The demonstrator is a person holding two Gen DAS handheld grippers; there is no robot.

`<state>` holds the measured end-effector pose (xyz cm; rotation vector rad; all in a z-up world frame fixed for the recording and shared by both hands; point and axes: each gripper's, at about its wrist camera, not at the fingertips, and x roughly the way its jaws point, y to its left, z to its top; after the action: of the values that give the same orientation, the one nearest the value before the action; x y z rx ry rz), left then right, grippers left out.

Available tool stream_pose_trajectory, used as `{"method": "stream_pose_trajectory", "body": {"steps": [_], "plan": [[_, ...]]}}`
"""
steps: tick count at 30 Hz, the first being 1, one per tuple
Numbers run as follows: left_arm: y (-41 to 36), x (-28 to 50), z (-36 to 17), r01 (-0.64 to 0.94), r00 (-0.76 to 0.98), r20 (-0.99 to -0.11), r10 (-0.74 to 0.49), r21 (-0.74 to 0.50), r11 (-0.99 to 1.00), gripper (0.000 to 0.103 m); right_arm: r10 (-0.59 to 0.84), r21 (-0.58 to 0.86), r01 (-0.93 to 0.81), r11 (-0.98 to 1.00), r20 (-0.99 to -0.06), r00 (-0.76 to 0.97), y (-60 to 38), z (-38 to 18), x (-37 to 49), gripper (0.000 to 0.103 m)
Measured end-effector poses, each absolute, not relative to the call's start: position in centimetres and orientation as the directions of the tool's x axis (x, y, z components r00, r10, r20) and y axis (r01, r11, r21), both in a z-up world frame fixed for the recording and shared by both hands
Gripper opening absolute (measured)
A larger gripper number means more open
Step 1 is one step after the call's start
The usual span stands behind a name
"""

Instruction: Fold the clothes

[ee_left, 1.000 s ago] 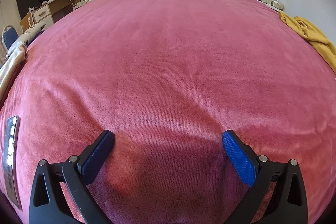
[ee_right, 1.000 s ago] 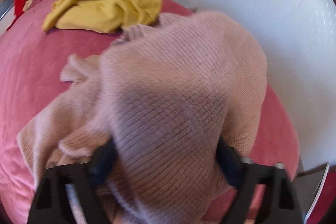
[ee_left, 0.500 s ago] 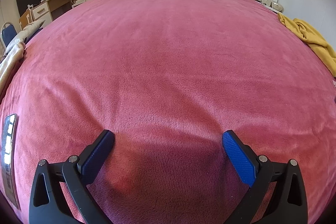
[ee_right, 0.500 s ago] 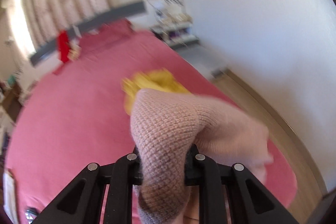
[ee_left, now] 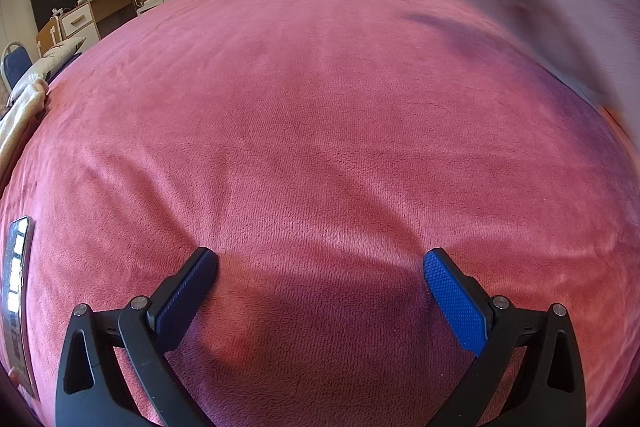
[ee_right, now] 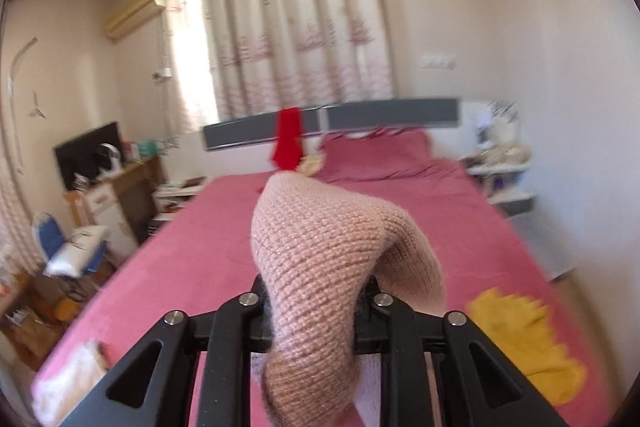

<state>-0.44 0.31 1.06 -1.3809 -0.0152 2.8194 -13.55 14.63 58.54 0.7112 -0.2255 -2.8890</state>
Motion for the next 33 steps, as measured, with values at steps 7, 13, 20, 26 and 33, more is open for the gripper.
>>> {"method": "stream_pose_trajectory", "body": {"steps": [7,13,20,26,33], "plan": [[0.2,-0.4,1.1,0.002,-0.613,-0.790,0.007,-0.010,-1.000,0.103,-0.236,0.233,0.110,-0.966,-0.635,-0.735,11.7,46.9,-16.5,0.030],[0.2,-0.5,1.2,0.002,-0.613,-0.790,0.007,-0.010,-1.000,0.103,-0.266,0.280,0.094,-0.955,-0.681,-0.682,18.0,41.0,-11.8,0.031],[0.5,-0.3,1.1,0.002,-0.613,-0.790,0.005,-0.008,-1.000,0.103,-0.180,0.219,0.007,-0.976,-0.786,-0.591,26.6,38.1,-9.2,0.044],[0.4,-0.3,1.0,0.002,-0.613,-0.790,0.005,-0.008,-1.000,0.103,-0.183,0.331,-0.093,-0.939,-0.710,-0.680,34.0,40.3,-6.4,0.088],[0.4,-0.4,1.0,0.001,-0.613,-0.790,0.005,-0.007,-1.000,0.103,-0.152,0.170,0.017,-0.985,-0.825,-0.544,31.5,35.5,-4.7,0.087]]}}
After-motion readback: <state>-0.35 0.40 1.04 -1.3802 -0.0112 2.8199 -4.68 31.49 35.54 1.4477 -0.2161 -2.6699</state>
